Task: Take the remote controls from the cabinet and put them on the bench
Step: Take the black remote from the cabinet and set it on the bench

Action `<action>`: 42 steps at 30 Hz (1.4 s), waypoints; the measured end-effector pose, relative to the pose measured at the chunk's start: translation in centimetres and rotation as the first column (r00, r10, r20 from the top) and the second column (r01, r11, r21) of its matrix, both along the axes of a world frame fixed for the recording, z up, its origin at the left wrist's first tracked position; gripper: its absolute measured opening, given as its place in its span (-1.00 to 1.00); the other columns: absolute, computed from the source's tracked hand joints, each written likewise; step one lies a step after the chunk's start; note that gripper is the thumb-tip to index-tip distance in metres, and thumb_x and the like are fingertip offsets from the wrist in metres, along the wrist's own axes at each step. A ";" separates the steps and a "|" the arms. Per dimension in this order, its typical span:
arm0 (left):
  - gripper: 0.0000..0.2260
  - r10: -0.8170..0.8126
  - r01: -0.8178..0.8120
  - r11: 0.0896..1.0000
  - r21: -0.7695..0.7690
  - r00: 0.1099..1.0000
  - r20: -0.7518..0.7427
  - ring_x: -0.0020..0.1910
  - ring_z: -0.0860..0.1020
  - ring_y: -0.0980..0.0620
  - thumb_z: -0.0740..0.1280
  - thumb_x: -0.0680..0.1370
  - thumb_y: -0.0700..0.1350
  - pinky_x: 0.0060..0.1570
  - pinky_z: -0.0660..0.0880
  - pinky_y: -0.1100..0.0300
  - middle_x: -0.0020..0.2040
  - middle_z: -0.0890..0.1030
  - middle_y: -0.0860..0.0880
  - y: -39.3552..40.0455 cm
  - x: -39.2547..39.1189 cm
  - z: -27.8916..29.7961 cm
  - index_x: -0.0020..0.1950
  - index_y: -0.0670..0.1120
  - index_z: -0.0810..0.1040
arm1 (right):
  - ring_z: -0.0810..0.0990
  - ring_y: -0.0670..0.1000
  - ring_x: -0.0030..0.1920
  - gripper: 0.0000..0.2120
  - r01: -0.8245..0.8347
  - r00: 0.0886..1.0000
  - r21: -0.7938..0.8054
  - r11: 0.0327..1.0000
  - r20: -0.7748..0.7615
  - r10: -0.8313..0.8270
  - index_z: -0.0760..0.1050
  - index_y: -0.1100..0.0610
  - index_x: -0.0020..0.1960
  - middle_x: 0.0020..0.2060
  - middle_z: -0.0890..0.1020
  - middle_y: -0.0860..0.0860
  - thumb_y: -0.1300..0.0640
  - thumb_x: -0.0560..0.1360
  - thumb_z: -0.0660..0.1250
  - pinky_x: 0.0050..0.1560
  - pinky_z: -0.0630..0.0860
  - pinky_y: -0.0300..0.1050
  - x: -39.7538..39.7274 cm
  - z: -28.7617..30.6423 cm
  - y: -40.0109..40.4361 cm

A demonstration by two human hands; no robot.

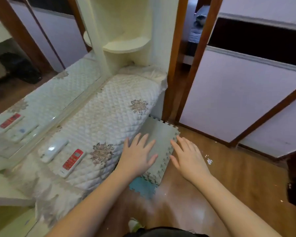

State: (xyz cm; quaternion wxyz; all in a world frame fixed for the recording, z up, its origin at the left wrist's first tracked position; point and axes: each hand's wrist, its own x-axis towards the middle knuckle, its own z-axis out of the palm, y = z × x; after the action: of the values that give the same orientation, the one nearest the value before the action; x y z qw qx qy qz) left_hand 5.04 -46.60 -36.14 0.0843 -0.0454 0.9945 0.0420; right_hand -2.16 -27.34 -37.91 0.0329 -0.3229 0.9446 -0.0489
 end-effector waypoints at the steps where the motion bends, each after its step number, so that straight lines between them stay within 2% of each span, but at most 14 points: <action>1: -0.47 -0.039 0.039 0.999 -0.023 0.999 -0.007 0.55 0.07 -0.10 -0.03 0.59 0.27 0.44 0.04 -0.27 0.57 0.15 -0.02 2.0 -0.9 0.0 0.53 0.14 0.14 | 0.40 0.17 0.39 -0.44 0.050 0.999 -0.007 0.999 -0.003 -0.050 0.33 0.09 0.45 0.40 0.41 0.15 -0.08 0.50 0.28 0.39 0.30 0.11 -0.1 0.2 2.2; 4: -0.50 -0.147 0.147 0.988 -0.039 0.989 -0.006 0.40 0.40 -0.14 0.05 0.53 0.25 0.30 0.30 -0.32 0.40 0.47 -0.06 8.8 -3.6 0.3 0.40 0.11 0.42 | 0.39 0.14 0.40 -0.42 0.188 0.982 -0.039 0.981 -0.022 -0.189 0.26 0.06 0.49 0.44 0.36 0.12 -0.07 0.51 0.27 0.40 0.30 0.09 -0.4 0.8 9.1; 6: -0.49 -0.223 0.221 0.974 -0.040 0.974 -0.042 0.34 0.46 -0.13 0.05 0.52 0.24 0.25 0.35 -0.30 0.35 0.52 -0.05 13.5 -5.3 0.5 0.36 0.07 0.47 | 0.41 0.13 0.39 -0.42 0.273 0.961 -0.044 0.961 -0.037 -0.275 0.27 0.05 0.48 0.43 0.39 0.11 -0.08 0.51 0.28 0.38 0.31 0.08 -0.6 1.0 13.8; 9: -0.47 -0.337 0.335 0.941 -0.036 0.938 -0.085 0.47 0.29 -0.10 0.01 0.55 0.24 0.40 0.18 -0.24 0.48 0.36 -0.02 20.4 -7.8 1.1 0.47 0.08 0.31 | 0.42 0.13 0.38 -0.44 0.387 0.921 -0.044 0.921 -0.031 -0.388 0.32 0.05 0.46 0.41 0.42 0.10 -0.08 0.50 0.28 0.38 0.30 0.08 -1.0 0.9 20.9; 12: -0.46 -0.413 0.412 0.911 -0.030 0.904 -0.109 0.53 0.16 -0.08 -0.02 0.57 0.26 0.46 0.03 -0.19 0.54 0.26 -0.01 26.0 -9.9 1.9 0.52 0.11 0.20 | 0.35 0.11 0.43 -0.46 0.483 0.875 -0.053 0.874 -0.015 -0.484 0.28 0.05 0.48 0.44 0.37 0.07 -0.08 0.54 0.22 0.44 0.19 0.09 -1.4 0.8 26.6; 16: -0.45 -0.512 0.511 0.859 -0.031 0.856 -0.069 0.56 0.04 -0.05 -0.06 0.58 0.28 0.49 -0.04 -0.20 0.58 0.15 0.02 31.8 -12.4 2.6 0.54 0.13 0.11 | 0.25 0.07 0.49 -0.46 0.598 0.800 -0.064 0.799 -0.003 -0.600 0.20 0.00 0.51 0.49 0.29 0.03 -0.10 0.57 0.15 0.48 0.00 0.02 -1.5 0.9 32.2; 19: -0.46 -0.572 0.571 0.820 -0.042 0.817 -0.069 0.56 0.05 -0.04 -0.05 0.59 0.27 0.50 -0.06 -0.18 0.57 0.15 0.03 35.4 -14.1 2.9 0.55 0.13 0.11 | 0.18 0.04 0.52 -0.47 0.671 0.739 -0.088 0.736 0.005 -0.673 0.17 -0.03 0.52 0.51 0.24 0.01 -0.14 0.58 0.10 0.46 -0.09 -0.02 -1.7 1.2 35.4; 22: -0.46 -0.637 0.634 0.771 -0.056 0.767 -0.077 0.54 0.12 -0.04 -0.04 0.59 0.27 0.48 -0.06 -0.18 0.55 0.21 0.03 38.6 -16.3 2.7 0.54 0.13 0.12 | 0.18 0.04 0.52 -0.49 0.732 0.678 -0.097 0.675 0.004 -0.735 0.22 -0.04 0.50 0.50 0.27 0.01 -0.15 0.58 0.10 0.47 -0.07 -0.01 -2.3 1.7 38.0; 24: -0.47 -0.675 0.671 0.738 -0.073 0.731 -0.100 0.50 0.23 -0.06 -0.03 0.58 0.27 0.46 0.04 -0.22 0.51 0.32 0.01 40.6 -18.0 2.6 0.51 0.11 0.22 | 0.23 0.05 0.50 -0.51 0.769 0.635 -0.091 0.632 0.000 -0.773 0.30 -0.02 0.46 0.47 0.33 0.03 -0.14 0.57 0.14 0.45 -0.04 -0.01 -2.8 2.0 39.7; 27: -0.48 -0.713 0.713 0.699 -0.060 0.689 -0.130 0.45 0.34 -0.08 0.01 0.56 0.25 0.42 0.18 -0.26 0.44 0.42 -0.01 43.3 -20.8 2.6 0.45 0.08 0.34 | 0.19 0.04 0.51 -0.50 0.798 0.600 -0.082 0.598 -0.001 -0.800 0.27 -0.02 0.48 0.49 0.30 0.02 -0.13 0.58 0.14 0.44 -0.07 -0.05 -4.5 2.4 41.9; 31: -0.48 -0.767 0.770 0.637 -0.036 0.628 -0.134 0.53 0.15 -0.06 0.00 0.60 0.24 0.48 0.02 -0.22 0.54 0.24 -0.01 45.8 -25.8 2.4 0.52 0.09 0.19 | 0.25 0.06 0.49 -0.50 0.838 0.537 -0.087 0.539 -0.044 -0.842 0.30 -0.01 0.47 0.46 0.34 0.02 -0.13 0.57 0.15 0.45 0.04 -0.03 -8.9 2.6 43.7; 35: -0.46 -0.807 0.813 0.581 -0.034 0.570 -0.156 0.54 0.12 -0.09 0.01 0.59 0.25 0.49 0.00 -0.21 0.55 0.21 -0.03 46.9 -30.6 3.4 0.54 0.10 0.13 | 0.38 0.10 0.42 -0.51 0.863 0.498 -0.051 0.503 -0.082 -0.863 0.40 0.04 0.41 0.39 0.46 0.07 -0.12 0.53 0.25 0.42 0.21 0.07 -14.1 2.7 44.2; 42: -0.47 -0.843 0.855 0.518 0.002 0.511 -0.167 0.54 0.09 -0.10 -0.01 0.60 0.24 0.49 0.02 -0.19 0.55 0.19 -0.05 49.6 -37.8 4.6 0.53 0.07 0.15 | 0.37 0.09 0.43 -0.49 0.897 0.439 0.001 0.441 -0.105 -0.893 0.36 0.02 0.44 0.39 0.45 0.05 -0.11 0.53 0.25 0.44 0.17 0.05 -19.8 3.7 45.5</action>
State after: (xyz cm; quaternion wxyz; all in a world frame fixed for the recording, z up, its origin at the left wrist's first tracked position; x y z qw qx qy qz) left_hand -32.77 3.01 -31.56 0.0237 0.4535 0.8900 0.0405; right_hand -21.96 18.19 -34.24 -0.0308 0.2237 0.9740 -0.0179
